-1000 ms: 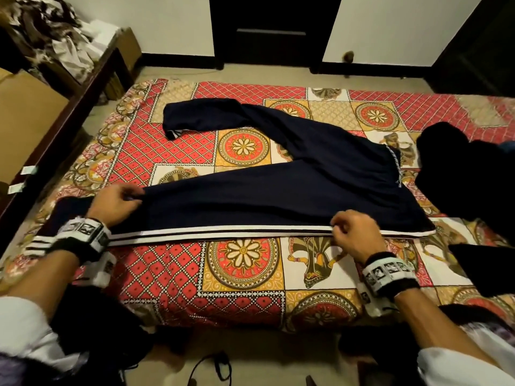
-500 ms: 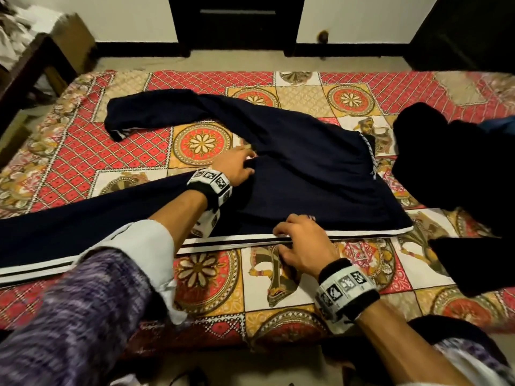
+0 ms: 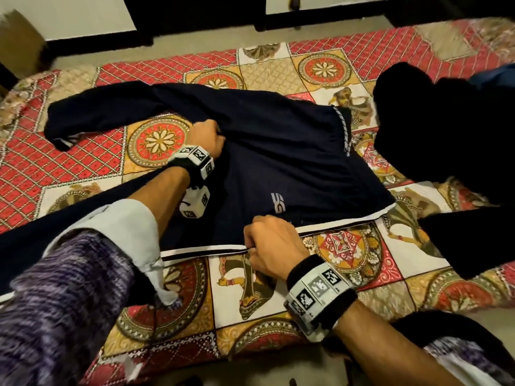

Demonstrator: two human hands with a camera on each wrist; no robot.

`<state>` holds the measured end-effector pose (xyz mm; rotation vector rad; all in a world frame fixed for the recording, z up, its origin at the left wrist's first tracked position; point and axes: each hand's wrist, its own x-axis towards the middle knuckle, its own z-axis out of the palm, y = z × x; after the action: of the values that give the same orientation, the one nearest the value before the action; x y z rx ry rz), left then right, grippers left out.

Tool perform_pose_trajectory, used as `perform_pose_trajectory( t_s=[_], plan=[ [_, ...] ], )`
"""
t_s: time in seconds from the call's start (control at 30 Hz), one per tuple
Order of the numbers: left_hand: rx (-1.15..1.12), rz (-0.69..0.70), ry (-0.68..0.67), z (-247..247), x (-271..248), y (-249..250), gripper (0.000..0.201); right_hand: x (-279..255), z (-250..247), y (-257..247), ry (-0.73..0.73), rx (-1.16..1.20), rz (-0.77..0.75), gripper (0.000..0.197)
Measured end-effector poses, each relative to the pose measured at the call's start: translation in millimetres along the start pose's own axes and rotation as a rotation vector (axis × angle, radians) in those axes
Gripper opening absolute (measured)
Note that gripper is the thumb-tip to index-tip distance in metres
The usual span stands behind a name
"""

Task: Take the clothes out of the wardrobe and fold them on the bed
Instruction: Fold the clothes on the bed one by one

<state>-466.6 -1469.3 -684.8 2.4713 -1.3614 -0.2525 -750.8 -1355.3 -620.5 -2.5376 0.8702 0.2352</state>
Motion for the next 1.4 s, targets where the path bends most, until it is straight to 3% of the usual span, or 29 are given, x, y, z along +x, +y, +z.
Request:
perform_pose_trajectory(
  t_s=[0.17, 0.27, 0.37, 0.47, 0.57, 0.67, 0.73, 0.83, 0.97, 1.13, 1.27, 1.37, 1.4],
  plan=[
    [-0.03, 0.047, -0.063, 12, -17, 11, 0.033, 0, -3, -1, -0.053, 0.017, 0.025, 0.012],
    [-0.164, 0.082, -0.123, 4, -31, 16, 0.055, 0, -7, 2, -0.084, 0.059, 0.064, 0.004],
    [-0.295, 0.214, -0.07, -13, -61, 7, 0.059, 3, -19, 19, 0.03, 0.153, 0.161, 0.016],
    [-0.207, 0.352, -0.067, -29, -98, -33, 0.047, 6, -36, 52, 0.24, 0.095, 0.275, 0.02],
    [0.048, 0.351, -0.226, -36, -126, -97, 0.059, 6, -35, 77, 0.096, 0.006, 0.429, 0.039],
    [0.152, 0.194, -0.24, -46, -130, -150, 0.06, 9, -27, 72, 0.075, -0.06, 0.474, 0.048],
    [0.141, 0.056, -0.228, -57, -127, -170, 0.053, 9, -23, 54, 0.167, -0.095, 0.413, 0.045],
    [0.166, 0.005, -0.167, -67, -126, -182, 0.041, 1, -15, 20, 0.233, -0.06, 0.165, 0.039],
    [0.175, -0.013, -0.135, -74, -121, -183, 0.03, -8, 13, -24, 0.043, -0.07, -0.149, 0.041],
    [0.193, -0.121, -0.082, -77, -109, -179, 0.025, -9, 32, -41, -0.078, -0.15, -0.259, 0.032],
    [0.356, -0.009, -0.007, -77, -115, -166, 0.028, -11, 36, -40, -0.036, -0.043, -0.245, 0.027],
    [0.134, 0.185, 0.125, -78, -138, -149, 0.023, -9, 41, -39, 0.085, -0.02, -0.229, 0.041],
    [0.063, 0.265, 0.105, -78, -152, -141, 0.02, -7, 41, -38, 0.098, -0.042, -0.224, 0.048]
  ],
)
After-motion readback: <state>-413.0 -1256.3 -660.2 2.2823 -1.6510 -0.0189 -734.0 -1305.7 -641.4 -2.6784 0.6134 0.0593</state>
